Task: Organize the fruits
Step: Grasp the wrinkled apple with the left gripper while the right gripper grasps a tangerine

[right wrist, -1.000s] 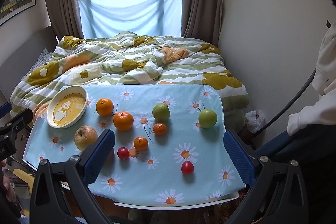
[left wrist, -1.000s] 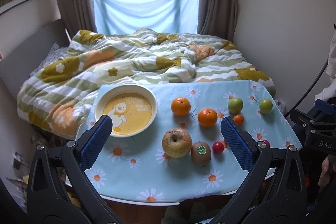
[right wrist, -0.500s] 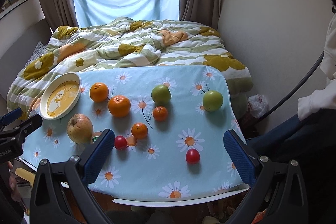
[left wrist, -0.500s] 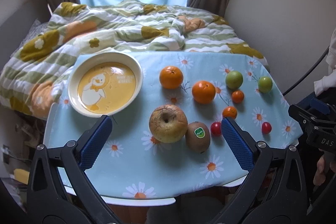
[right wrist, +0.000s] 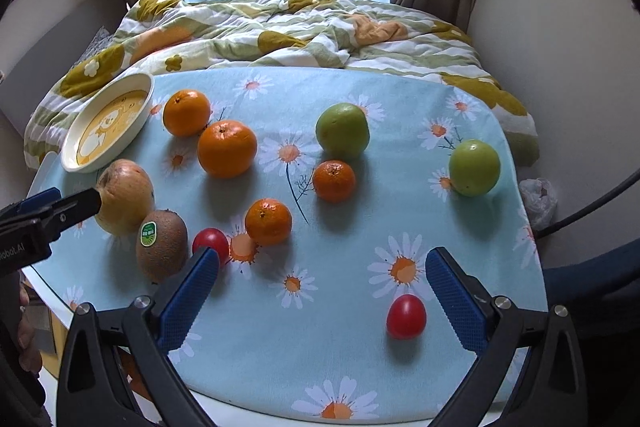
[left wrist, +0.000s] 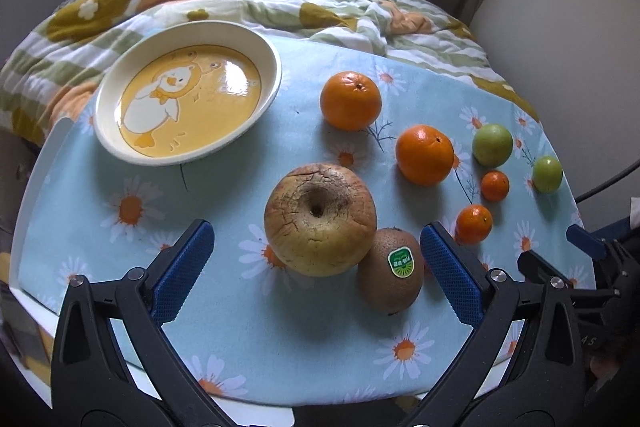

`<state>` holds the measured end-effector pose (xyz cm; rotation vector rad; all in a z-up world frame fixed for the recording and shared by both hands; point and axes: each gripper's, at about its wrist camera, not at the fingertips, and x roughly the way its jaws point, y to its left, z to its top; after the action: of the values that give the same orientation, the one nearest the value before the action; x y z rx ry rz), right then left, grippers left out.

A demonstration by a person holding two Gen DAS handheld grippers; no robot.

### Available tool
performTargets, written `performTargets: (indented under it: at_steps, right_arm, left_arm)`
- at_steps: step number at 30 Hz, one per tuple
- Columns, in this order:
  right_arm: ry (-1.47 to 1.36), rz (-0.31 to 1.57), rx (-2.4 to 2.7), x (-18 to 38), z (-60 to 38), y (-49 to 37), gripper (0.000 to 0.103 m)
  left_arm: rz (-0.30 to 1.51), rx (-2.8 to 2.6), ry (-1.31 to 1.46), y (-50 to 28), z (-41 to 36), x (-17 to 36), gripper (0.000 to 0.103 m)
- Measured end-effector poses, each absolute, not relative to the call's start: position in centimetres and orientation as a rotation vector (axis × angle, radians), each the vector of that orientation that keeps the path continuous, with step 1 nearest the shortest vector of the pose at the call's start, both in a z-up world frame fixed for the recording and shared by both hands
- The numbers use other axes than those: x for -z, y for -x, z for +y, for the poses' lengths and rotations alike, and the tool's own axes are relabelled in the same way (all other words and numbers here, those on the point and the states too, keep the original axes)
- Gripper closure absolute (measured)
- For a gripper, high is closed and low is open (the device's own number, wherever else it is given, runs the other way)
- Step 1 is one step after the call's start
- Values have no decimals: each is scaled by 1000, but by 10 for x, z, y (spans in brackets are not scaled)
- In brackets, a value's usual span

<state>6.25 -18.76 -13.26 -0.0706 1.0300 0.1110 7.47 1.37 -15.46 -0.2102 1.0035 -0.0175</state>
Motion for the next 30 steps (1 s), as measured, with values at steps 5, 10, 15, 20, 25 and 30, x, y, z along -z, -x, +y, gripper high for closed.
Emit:
performTargets:
  at_steps: [5,10,15,20,25,30]
  right_arm:
    - [113,1046,-172,153,-182,-72,3]
    - [133,1062,-228,168,-174,-78,9]
    - [149,1074,-264,177,-169,-84,17]
    - [155,1081,-287,183,-168,-91,25]
    - [169,1081,-300,186,-164,-95,32]
    - [164,1090,-318,188,-162,-98,42]
  left_arm:
    - [1021,-6,253,-86,8,174,1]
    - [1040,-22,302,-91,6,190,6]
    - [1057,-36,311,-98,3,197,11]
    - [1075,-48,328,-101,8,204,23]
    - [1076,-45,318,-100,7,204,23]
    - [1075,-59,298,-99,5,203,23]
